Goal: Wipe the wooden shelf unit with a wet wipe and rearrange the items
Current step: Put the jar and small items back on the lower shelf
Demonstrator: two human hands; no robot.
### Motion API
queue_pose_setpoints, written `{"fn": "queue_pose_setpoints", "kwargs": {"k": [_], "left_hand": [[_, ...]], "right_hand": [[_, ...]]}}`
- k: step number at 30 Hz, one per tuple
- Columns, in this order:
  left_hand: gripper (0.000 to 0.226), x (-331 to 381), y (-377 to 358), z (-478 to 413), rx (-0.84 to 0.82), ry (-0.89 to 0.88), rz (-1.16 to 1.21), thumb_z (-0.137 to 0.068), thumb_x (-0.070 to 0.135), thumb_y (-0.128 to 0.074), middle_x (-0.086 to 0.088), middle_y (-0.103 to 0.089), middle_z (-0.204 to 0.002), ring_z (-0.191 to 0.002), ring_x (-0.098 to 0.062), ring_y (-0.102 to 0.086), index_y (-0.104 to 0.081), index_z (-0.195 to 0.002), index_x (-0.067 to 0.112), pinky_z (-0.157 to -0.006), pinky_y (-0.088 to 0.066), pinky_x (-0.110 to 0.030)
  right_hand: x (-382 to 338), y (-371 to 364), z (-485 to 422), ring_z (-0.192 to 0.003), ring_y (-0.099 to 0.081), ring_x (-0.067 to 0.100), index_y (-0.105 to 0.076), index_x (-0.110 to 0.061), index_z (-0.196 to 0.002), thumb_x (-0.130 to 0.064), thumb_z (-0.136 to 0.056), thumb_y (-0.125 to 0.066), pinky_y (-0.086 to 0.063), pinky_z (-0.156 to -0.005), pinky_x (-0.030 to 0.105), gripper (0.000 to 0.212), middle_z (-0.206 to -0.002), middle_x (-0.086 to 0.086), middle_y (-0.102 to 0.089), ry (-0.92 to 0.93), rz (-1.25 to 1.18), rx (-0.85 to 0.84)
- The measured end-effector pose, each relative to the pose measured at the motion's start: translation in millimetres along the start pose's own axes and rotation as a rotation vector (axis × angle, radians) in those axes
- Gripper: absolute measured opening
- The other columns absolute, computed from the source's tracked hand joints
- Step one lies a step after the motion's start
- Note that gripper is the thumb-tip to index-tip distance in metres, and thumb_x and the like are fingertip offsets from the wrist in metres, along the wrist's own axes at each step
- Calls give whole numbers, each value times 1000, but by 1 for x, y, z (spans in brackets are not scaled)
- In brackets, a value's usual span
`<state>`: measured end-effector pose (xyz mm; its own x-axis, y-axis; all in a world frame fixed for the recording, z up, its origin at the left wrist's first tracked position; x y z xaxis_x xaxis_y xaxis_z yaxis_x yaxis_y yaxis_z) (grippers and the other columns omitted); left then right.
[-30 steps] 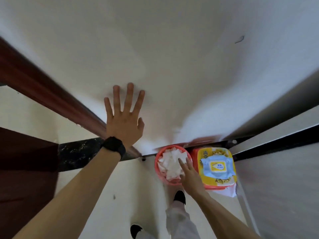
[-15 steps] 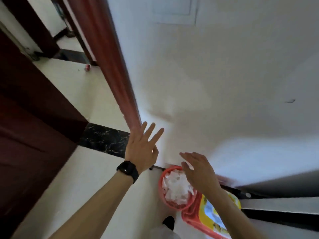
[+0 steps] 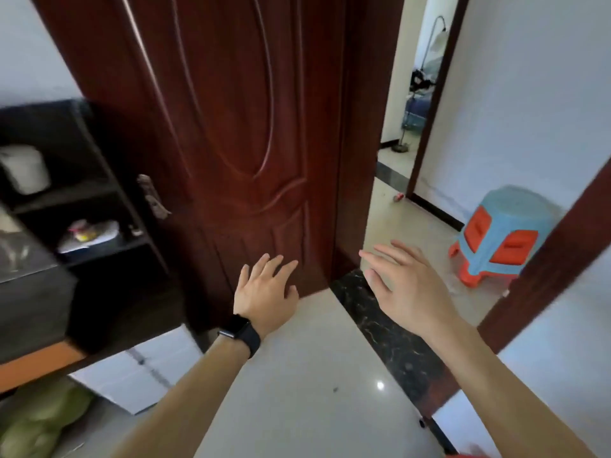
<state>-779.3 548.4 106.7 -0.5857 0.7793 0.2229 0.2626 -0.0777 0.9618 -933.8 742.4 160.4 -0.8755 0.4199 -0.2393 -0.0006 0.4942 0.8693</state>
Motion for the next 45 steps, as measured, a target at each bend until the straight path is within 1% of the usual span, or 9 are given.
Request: {"fn": "queue_pose_setpoints", "kwargs": {"k": [6,10,17,20,24,29,38,42,45], "left_hand": [[54,-188,113,74,196,269,-91,-94,41,-49,4,-38,-156,-148,-22,-24,-41,-147,37,-119,-21,-48],[55,-288,167,129,275,433,-151,-93,44,-49,5,-37,-156,-147,-22,-27,-39,-147,37,-118,-25,-46],[54,-405,222,183,341,594,-231,-93,41,-52,4,-42,-153,-144,-23,-31,-43,-145,34,-116,-27,-45],[54,-444,227,184,333,617,-249,-94,43,-48,5,-38,-155,-146,-21,-28,-39,-148,36,-118,-25,-44],[56,-508,222,160,305,616,-258,-95,45,-44,7,-33,-158,-148,-19,-23,-33,-150,39,-119,-23,-42],[55,-576,203,118,247,581,-233,-93,44,-47,8,-37,-155,-146,-19,-27,-38,-147,38,-118,-26,-42],[55,-671,151,46,13,471,-234,-88,43,-46,5,-48,-148,-141,-23,-38,-47,-142,34,-113,-34,-47],[55,-696,116,10,-86,480,-97,-92,43,-45,8,-39,-153,-144,-18,-31,-40,-146,36,-116,-27,-41],[52,-715,81,-22,-165,488,25,-94,43,-44,8,-36,-155,-141,-18,-35,-42,-145,35,-115,-27,-37]], "right_hand": [[-192,-42,-62,-136,-43,18,-63,-31,-132,-37,-96,-57,-45,-108,41,37,-137,-7,-60,254,-195,-10],[-297,-67,-87,-136,-42,16,-63,-32,-132,-35,-95,-60,-39,-112,34,37,-137,-8,-60,375,-312,-46],[-422,-121,-133,-136,-41,13,-61,-33,-133,-38,-96,-58,-31,-113,26,38,-138,-10,-59,501,-376,-133],[-450,-150,-149,-136,-39,10,-59,-33,-135,-39,-96,-58,-25,-112,20,39,-139,-11,-57,502,-391,-169],[-491,-204,-178,-137,-37,7,-56,-33,-138,-41,-97,-56,-23,-111,18,42,-142,-13,-54,488,-406,-222],[-531,-282,-218,-138,-36,9,-54,-33,-140,-41,-98,-54,-27,-112,22,43,-143,-12,-52,425,-427,-280],[-569,-392,-280,-137,-38,12,-55,-31,-140,-38,-99,-54,-31,-111,26,42,-144,-9,-52,275,-393,-425],[-579,-438,-297,-139,-37,14,-53,-31,-142,-39,-99,-52,-32,-112,30,43,-148,-9,-47,225,-357,-522],[-586,-477,-312,-140,-37,17,-50,-30,-144,-39,-99,-53,-33,-112,32,46,-153,-6,-41,152,-351,-595]]}}
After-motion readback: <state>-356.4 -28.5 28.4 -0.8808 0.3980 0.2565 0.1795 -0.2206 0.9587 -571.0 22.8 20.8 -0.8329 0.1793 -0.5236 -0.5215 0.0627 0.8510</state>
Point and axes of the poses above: each hand's wrist, its own z-axis away from the middle knuckle, its own y-axis out of the back of the hand, x = y × z, the point moved 3 cm from there along -z, towards the middle knuckle
